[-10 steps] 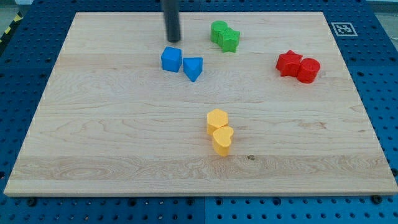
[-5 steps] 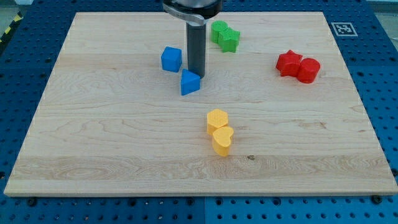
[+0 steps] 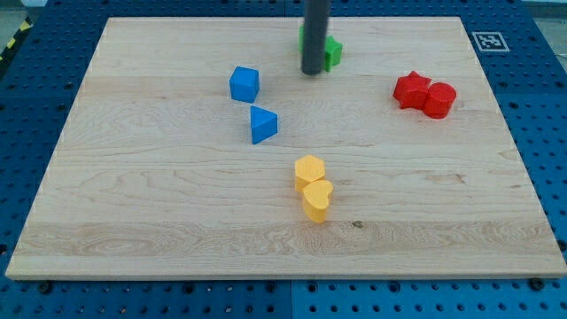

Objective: Move the blue blocks slightly to the down

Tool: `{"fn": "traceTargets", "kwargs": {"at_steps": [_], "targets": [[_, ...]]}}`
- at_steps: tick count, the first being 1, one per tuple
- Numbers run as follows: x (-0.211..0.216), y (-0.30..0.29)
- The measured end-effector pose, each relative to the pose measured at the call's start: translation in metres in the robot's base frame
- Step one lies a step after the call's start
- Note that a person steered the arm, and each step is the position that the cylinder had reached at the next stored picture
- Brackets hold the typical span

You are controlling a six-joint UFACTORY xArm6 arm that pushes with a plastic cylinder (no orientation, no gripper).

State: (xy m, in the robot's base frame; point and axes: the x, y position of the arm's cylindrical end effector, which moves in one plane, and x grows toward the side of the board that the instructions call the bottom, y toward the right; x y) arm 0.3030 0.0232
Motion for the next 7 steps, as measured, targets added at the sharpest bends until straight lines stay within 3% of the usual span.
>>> {"fn": "traceTargets", "kwargs": {"at_steps": [1, 7], "targets": [[-0.013, -0.030], [0.060, -0.089]]}}
